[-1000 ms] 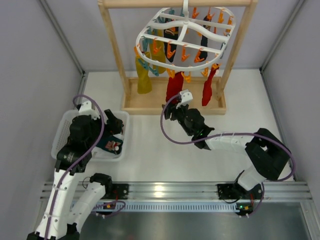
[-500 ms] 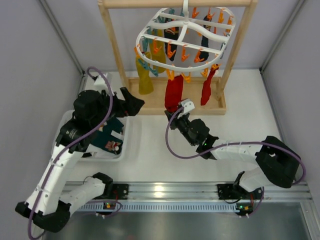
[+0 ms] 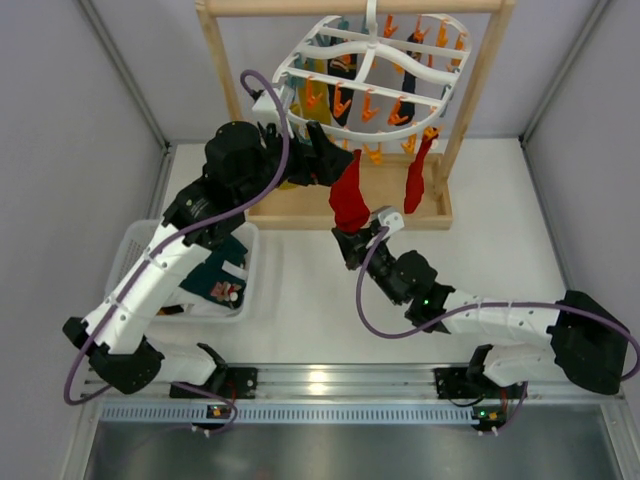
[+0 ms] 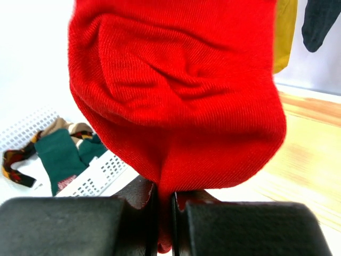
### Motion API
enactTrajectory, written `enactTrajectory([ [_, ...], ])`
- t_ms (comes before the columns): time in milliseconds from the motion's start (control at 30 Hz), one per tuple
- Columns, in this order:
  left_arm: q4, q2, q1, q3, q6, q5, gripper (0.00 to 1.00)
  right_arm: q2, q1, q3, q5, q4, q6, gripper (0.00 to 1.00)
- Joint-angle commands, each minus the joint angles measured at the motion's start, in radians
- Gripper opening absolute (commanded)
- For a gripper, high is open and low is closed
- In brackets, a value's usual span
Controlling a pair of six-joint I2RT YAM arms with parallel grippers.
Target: Remove the socks clipped to the hanger
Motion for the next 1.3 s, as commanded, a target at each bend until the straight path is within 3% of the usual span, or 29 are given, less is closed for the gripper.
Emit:
enactTrajectory([
  [0, 0.075, 0.055, -0.008, 0.087, 0.028, -0.016, 0.91, -0.046, 0.016, -0.01, -0.007, -0.004, 0.033, 0.0],
  [233, 0.099, 0.114, -0.022, 0.124, 0.035, -0.071, 0.72, -0.066, 0.022, -0.021, -0.018, -0.022, 0.04, 0.0],
  [367, 0.102, 0.137, -0.034, 0.133, 0.055, -0.125, 0.71, -0.067, 0.026, -0.021, -0.02, -0.024, 0.037, 0.0],
  [533, 0.124, 0.149, -0.035, 0.135, 0.074, -0.131, 0.55, -0.064, 0.034, -0.024, -0.021, -0.027, 0.039, 0.0],
  [633, 0.132, 0.155, -0.037, 0.141, 0.075, -0.128, 0.51, -0.058, 0.036, -0.026, -0.023, -0.025, 0.042, 0.0],
  [833, 0.133, 0.166, -0.043, 0.145, 0.08, -0.134, 0.25, -0.056, 0.042, -0.033, -0.023, -0.022, 0.045, 0.0],
  [900, 0.133, 0.167, -0.043, 0.145, 0.08, -0.14, 0.1, -0.064, 0.042, -0.044, -0.023, -0.022, 0.047, 0.0],
  [1133, 0.133, 0.161, -0.045, 0.124, 0.072, -0.142, 0.11, -0.133, 0.043, -0.102, -0.006, -0.051, 0.068, 0.0],
  [1233, 0.132, 0.144, -0.045, 0.095, 0.069, -0.143, 0.2, -0.191, 0.045, -0.138, 0.002, -0.116, 0.096, 0.0],
  [1267, 0.13, 0.135, -0.045, 0.084, 0.069, -0.148, 0.29, -0.222, 0.045, -0.141, 0.014, -0.154, 0.112, 0.0],
])
